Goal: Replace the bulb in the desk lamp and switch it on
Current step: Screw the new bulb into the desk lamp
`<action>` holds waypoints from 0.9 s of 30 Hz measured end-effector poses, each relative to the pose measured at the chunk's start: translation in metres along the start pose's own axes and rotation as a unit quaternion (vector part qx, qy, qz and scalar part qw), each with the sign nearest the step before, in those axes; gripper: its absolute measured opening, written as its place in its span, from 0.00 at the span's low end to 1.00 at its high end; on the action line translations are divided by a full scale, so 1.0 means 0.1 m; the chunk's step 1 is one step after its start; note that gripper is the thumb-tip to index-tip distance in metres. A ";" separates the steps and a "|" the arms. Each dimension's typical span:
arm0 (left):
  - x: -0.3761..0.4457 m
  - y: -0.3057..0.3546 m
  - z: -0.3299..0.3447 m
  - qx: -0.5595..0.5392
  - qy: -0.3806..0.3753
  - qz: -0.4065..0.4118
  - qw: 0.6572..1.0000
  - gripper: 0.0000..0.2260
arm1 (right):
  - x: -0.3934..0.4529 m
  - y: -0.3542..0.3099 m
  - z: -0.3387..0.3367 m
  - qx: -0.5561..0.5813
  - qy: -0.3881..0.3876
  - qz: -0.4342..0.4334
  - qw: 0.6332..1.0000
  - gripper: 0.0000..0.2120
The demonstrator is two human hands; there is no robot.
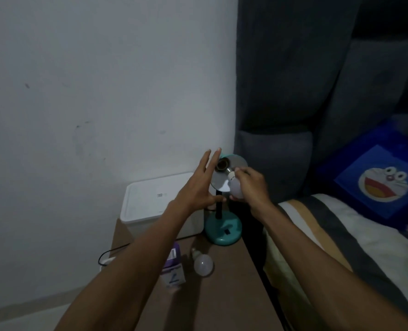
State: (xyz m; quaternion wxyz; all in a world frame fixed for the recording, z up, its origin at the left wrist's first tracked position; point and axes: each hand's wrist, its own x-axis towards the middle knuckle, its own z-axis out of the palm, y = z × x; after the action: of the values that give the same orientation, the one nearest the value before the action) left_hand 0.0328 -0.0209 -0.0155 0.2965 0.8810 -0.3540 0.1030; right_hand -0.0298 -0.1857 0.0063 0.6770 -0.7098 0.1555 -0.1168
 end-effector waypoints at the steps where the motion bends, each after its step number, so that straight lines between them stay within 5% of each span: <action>1: 0.03 -0.01 0.01 0.001 -0.002 0.006 1.000 0.60 | 0.02 -0.02 0.01 -0.004 -0.010 -0.007 1.000 0.16; 7: 0.06 -0.11 0.09 -0.006 0.021 0.047 0.999 0.52 | -0.01 -0.04 0.08 -0.098 -0.038 -0.036 0.994 0.31; 16: 0.07 -0.13 0.07 -0.018 0.043 0.065 0.997 0.46 | -0.02 0.10 0.18 -0.223 0.046 -0.158 0.961 0.26; 27: 0.07 -0.10 0.08 -0.033 0.056 0.074 0.995 0.46 | -0.04 0.14 0.21 -0.224 0.076 -0.203 0.950 0.24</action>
State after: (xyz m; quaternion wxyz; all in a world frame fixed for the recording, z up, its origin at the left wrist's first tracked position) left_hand 0.0445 -0.0233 -0.0241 0.3365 0.8350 -0.4043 0.1618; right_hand -0.0264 -0.1658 -0.0091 0.4491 -0.8485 0.0813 -0.2678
